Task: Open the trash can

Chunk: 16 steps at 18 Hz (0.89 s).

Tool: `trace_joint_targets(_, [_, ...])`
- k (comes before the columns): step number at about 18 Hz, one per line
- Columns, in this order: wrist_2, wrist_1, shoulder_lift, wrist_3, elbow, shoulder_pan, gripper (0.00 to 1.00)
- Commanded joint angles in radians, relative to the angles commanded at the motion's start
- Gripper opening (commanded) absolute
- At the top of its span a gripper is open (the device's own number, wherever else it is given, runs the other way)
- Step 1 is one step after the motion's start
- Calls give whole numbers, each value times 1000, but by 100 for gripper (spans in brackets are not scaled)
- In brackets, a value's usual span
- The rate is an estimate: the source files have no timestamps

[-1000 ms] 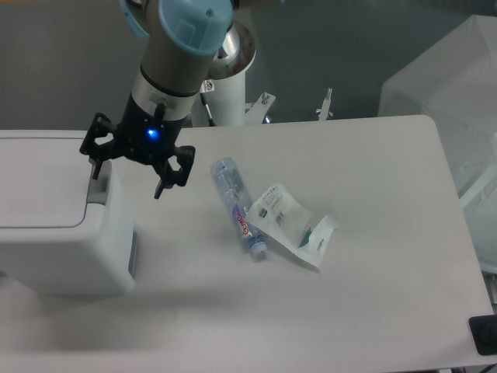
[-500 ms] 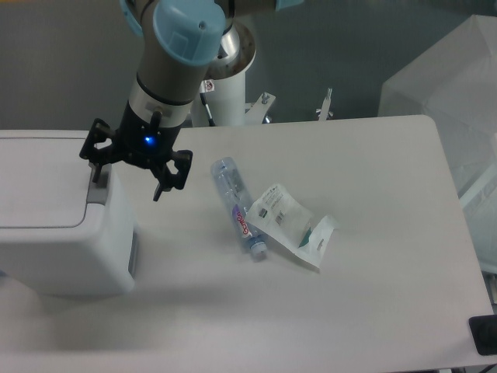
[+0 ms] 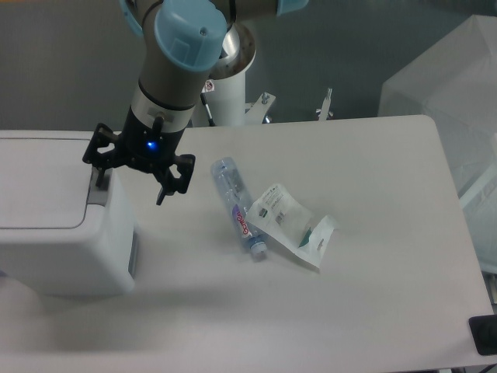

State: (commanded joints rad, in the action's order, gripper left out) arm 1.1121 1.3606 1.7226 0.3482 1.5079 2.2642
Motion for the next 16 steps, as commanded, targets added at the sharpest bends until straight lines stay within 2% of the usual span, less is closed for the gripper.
trace_joint_targets(7, [35,5,-3,-2,-6,2,100])
trace_joint_targets(10, [37,3,-6,3,-34,6,100])
trace_joint_targets(12, [37,-1,-6,9,-57,24,100])
trace_joint_targets(16, [67,-24,-9,43,-63,90,100])
